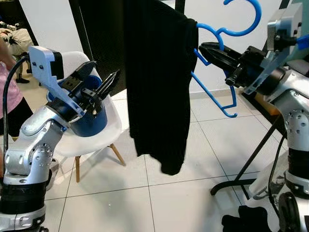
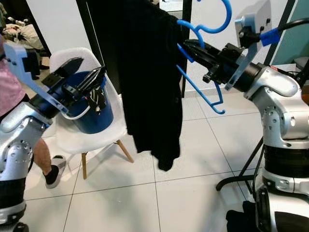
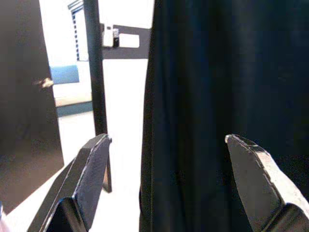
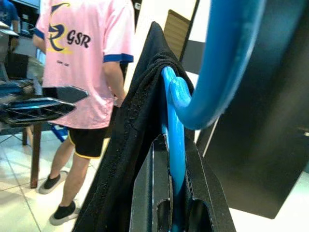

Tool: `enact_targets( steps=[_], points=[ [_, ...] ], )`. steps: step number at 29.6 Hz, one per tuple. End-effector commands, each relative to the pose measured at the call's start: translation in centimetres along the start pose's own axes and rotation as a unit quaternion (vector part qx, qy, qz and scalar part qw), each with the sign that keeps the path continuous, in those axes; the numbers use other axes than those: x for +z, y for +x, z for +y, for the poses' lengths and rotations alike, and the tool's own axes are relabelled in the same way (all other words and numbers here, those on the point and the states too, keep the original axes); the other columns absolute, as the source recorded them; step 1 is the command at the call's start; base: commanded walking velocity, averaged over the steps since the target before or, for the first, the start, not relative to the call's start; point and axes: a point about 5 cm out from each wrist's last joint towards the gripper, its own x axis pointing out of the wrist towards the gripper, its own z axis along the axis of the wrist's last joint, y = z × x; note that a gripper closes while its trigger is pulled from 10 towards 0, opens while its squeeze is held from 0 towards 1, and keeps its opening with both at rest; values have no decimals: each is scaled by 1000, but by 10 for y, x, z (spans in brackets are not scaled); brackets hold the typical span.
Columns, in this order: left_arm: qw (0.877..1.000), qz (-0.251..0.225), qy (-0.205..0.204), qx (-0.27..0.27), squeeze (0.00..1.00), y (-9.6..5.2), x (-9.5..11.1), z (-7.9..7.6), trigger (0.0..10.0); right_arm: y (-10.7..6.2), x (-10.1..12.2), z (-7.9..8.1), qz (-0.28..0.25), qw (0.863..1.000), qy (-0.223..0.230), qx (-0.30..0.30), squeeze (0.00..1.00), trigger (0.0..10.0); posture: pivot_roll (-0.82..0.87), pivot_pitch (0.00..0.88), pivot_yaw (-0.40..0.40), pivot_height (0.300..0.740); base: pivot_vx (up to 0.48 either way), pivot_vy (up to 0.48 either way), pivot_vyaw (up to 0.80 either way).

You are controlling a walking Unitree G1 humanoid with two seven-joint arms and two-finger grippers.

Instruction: Hang hanger

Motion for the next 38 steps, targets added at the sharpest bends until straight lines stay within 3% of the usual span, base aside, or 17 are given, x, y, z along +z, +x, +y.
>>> enact_targets(
  steps=[1,4,15,16,26,32,38],
  points=[
    [1000,-1,-4,15,0,-2,-4,3,10000,-3,10,4,-18,1000,-9,16,0,10000,-72,0,9,740,0,0,0],
    [1000,-1,-28,13,0,-3,-8,3,10000,-10,16,10,-23,998,-11,58,0,10000,-72,0,11,740,0,0,0],
    [1000,-5,-26,6,0,-1,-9,5,10000,-14,23,18,-31,995,-12,91,0,10000,-73,0,14,740,0,0,0],
    [1000,-7,-23,6,0,0,-10,5,0,-14,25,19,-34,995,-11,96,0,10000,-73,0,14,740,0,0,0],
    [999,-17,-26,-25,0,3,-10,-4,0,-10,23,19,-26,996,-15,81,0,10000,-77,0,12,740,0,0,0],
    [999,-36,-2,-19,0,4,6,1,0,-10,6,11,39,998,-24,43,0,10000,-75,0,9,740,0,0,0],
    [998,-60,27,-23,0,10,27,5,0,-14,-15,5,101,995,-4,5,0,10000,-73,0,13,740,0,0,0]
  ],
)
